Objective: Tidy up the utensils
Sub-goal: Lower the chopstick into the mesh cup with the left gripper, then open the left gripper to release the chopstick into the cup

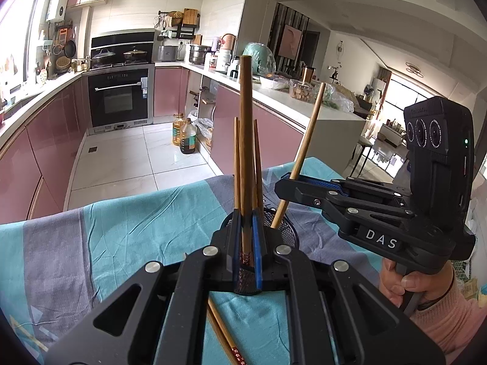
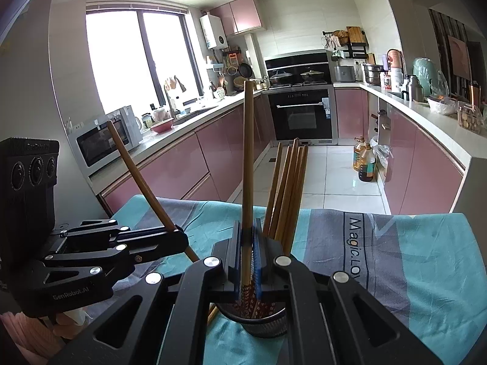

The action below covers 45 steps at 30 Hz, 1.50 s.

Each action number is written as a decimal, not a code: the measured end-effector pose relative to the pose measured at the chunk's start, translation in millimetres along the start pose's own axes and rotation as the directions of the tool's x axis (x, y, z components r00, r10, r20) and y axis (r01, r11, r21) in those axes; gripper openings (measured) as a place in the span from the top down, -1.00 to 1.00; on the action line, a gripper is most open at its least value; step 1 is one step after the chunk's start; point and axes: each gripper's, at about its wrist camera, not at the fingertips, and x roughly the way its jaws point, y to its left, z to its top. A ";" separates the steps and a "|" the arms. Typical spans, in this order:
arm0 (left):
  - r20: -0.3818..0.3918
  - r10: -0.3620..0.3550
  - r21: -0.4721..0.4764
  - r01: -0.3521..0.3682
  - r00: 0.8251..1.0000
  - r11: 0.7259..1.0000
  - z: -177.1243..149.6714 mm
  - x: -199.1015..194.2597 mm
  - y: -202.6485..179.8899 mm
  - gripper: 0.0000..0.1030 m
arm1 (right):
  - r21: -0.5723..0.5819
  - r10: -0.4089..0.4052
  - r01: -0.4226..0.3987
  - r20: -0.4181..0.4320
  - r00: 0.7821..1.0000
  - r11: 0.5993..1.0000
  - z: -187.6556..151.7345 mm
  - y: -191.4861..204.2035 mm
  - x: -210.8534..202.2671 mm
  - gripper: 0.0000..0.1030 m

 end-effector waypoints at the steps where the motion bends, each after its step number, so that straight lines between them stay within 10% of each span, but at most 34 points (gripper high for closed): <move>1: -0.004 0.001 0.001 -0.001 1.000 1.000 0.1 0.4 -0.8 0.85 | -0.001 -0.001 0.001 -0.003 1.000 1.000 -0.5 0.3 1.4 0.88; 45: -0.125 0.025 -0.002 -0.025 0.992 1.000 5.0 71.9 20.0 0.73 | 0.078 -0.017 0.023 -0.078 0.997 0.997 -9.1 -27.8 35.2 0.84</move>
